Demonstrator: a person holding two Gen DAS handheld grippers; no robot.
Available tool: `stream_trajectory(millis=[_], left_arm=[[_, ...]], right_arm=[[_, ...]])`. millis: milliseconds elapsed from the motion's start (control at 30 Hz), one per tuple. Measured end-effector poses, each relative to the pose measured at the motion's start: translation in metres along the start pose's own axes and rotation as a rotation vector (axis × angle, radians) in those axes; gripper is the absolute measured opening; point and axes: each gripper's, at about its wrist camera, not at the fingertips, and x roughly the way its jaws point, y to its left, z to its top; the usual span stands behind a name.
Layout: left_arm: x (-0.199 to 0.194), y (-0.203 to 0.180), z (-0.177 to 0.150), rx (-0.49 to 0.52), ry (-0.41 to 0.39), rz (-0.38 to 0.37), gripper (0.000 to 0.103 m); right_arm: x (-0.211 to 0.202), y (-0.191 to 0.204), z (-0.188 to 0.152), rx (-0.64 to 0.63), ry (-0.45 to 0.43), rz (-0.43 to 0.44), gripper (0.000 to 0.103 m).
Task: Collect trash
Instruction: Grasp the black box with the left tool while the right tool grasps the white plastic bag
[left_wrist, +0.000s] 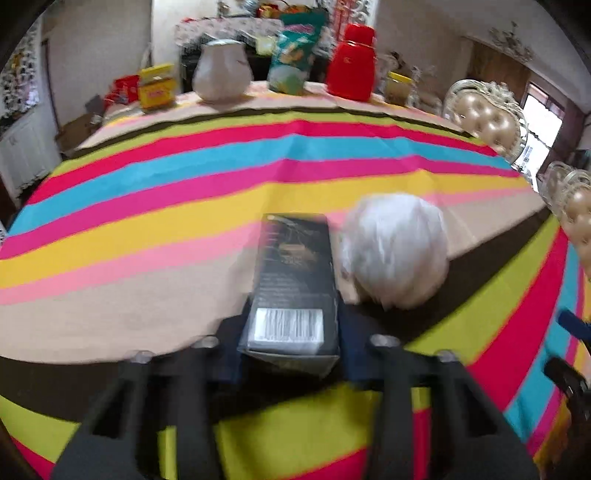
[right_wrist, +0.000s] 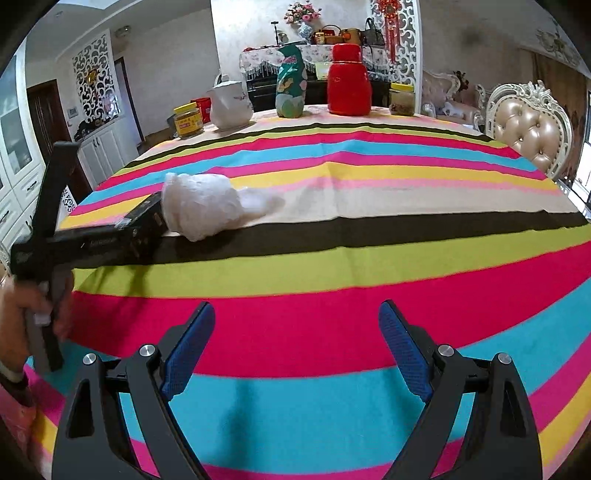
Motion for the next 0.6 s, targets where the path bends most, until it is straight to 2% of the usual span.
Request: stream_trajectory(millis=[67, 233, 300, 400, 500, 600], left_arm=[[-0.019, -0.002, -0.01, 0.002, -0.045, 0.008, 0.037], [-0.071, 0.003, -0.033, -0.063, -0.151, 0.135, 0.037], [-0.089, 0.009, -0.043, -0.122, -0.171, 0.166, 0.037], [-0.109, 0.019, -0.062, -0.207, -0.24, 0.204, 0.037], [-0.118, 0.028, -0.075, -0.228, -0.311, 0.218, 0.037], [-0.129, 0.036, -0.075, -0.214, -0.375, 0.2, 0.037]], right_arm=[[0.007, 0.01, 0.007, -0.011, -0.003, 0.01, 0.085], [0.026, 0.039, 0.028, -0.028, -0.013, 0.046, 0.085], [0.035, 0.053, 0.037, -0.035, -0.022, 0.064, 0.085], [0.051, 0.071, 0.049, -0.033, -0.015, 0.071, 0.085], [0.064, 0.085, 0.061, -0.038, -0.009, 0.057, 0.085], [0.077, 0.098, 0.069, -0.04, -0.009, 0.052, 0.085]])
